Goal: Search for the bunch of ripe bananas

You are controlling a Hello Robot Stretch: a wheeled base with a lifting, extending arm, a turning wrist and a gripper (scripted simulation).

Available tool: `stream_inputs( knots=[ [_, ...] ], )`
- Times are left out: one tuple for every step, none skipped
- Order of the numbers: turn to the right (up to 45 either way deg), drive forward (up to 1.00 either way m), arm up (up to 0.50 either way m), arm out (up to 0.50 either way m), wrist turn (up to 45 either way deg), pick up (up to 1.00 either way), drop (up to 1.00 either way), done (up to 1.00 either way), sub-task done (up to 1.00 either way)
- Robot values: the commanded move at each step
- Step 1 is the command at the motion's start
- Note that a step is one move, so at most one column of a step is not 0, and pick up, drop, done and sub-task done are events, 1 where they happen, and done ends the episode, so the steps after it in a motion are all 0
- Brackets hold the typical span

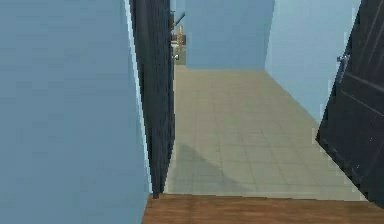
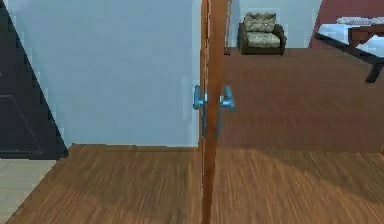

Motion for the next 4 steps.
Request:
stream_inputs(
  knots=[
    [45.0,0.00,0.00,0.00,0.0,0.00,0.00,0.00,0.00],
    [24.0,0.00,0.00,0.00,0.0,0.00,0.00,0.00,0.00],
    [0.0,0.30,0.00,0.00,0.0,0.00,0.00,0.00,0.00],
    [-45.0,0.00,0.00,0.00,0.0,0.00,0.00,0.00,0.00]
  ],
)
